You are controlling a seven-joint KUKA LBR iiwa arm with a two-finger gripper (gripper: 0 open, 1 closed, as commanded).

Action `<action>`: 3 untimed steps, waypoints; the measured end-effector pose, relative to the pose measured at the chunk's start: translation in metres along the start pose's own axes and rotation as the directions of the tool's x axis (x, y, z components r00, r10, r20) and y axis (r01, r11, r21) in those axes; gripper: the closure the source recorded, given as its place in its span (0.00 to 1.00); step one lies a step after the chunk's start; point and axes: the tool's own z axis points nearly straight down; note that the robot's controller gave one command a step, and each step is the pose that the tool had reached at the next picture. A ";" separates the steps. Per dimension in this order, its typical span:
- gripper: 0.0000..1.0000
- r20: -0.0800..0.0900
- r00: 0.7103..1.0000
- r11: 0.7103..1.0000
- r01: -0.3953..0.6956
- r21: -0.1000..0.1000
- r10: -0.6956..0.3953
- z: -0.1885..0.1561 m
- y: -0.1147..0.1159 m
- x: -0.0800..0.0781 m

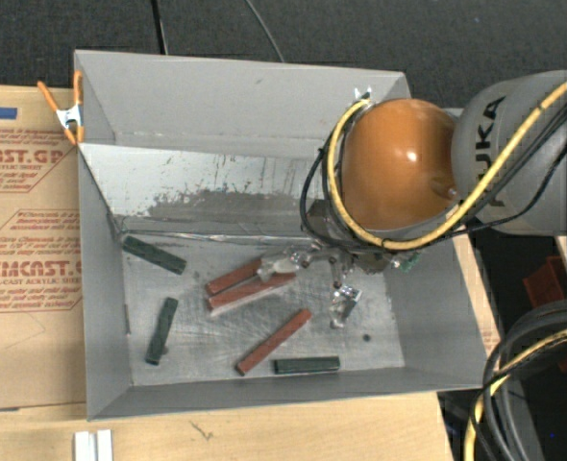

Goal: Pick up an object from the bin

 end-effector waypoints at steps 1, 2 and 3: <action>0.00 0.005 1.000 1.000 -0.013 0.005 0.013 -0.020 0.000 -0.003; 0.00 0.008 0.999 0.999 -0.044 0.008 0.044 0.036 -0.006 -0.005; 1.00 -0.006 0.924 0.924 0.383 0.002 -0.383 0.103 -0.016 0.008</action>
Offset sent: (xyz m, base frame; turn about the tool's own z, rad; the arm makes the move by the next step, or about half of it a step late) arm 0.0102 -0.0025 -0.1057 0.0775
